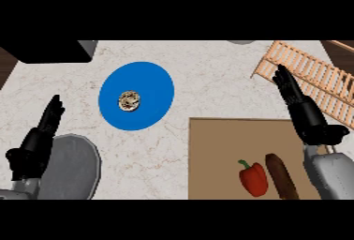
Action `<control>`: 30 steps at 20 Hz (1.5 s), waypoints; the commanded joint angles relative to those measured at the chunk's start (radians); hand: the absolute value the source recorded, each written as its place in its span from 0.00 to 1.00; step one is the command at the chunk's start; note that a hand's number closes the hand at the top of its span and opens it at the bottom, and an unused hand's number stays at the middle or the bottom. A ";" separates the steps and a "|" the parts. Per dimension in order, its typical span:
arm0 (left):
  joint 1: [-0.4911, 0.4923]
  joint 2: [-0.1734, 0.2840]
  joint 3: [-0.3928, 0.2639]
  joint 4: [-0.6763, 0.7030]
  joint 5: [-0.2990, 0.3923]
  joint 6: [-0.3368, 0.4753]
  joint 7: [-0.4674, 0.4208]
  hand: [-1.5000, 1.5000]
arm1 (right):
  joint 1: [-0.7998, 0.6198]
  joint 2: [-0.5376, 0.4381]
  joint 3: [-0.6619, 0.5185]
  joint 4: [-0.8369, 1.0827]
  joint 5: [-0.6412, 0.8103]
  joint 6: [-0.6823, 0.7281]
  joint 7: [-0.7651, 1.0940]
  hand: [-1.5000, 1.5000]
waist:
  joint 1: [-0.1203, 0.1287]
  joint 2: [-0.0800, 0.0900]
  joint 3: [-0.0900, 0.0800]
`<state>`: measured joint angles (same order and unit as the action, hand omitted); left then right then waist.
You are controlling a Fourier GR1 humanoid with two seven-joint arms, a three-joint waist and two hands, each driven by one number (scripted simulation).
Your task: Pick the bell pepper from the tray and place it in the tiered shelf
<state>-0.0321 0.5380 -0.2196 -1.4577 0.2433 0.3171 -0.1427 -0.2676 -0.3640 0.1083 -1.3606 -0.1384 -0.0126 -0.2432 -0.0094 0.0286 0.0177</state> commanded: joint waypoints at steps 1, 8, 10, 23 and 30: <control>-0.078 -0.054 -0.034 0.045 -0.047 -0.013 0.049 0.50 | 0.022 0.032 -0.005 0.032 -0.002 0.015 0.013 0.00 | 0.004 -0.027 -0.018; -0.093 -0.104 -0.068 -0.001 -0.023 -0.026 0.061 0.50 | 0.126 0.302 -0.156 -0.075 -0.497 0.049 0.149 1.00 | -0.063 -0.015 0.026; -0.089 -0.110 -0.079 -0.007 -0.027 -0.025 0.073 0.50 | 0.185 -0.199 -0.123 -0.013 0.147 -0.141 0.151 1.00 | -0.070 -0.021 -0.033; -0.179 -0.195 -0.111 0.016 -0.083 -0.042 0.147 0.50 | 0.417 -0.043 -0.202 -0.106 -0.054 -0.016 -0.130 0.00 | 0.000 -0.030 -0.018; -0.110 -0.206 -0.127 0.007 -0.119 -0.051 0.098 0.50 | 0.502 -0.165 -0.101 -0.431 0.124 -0.061 0.172 0.00 | 0.004 -0.032 -0.019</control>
<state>-0.1792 0.3339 -0.3332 -1.4283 0.1517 0.2665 -0.0282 0.1943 -0.4749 -0.0309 -1.6659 -0.0779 -0.0839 -0.1905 -0.0103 -0.0022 -0.0017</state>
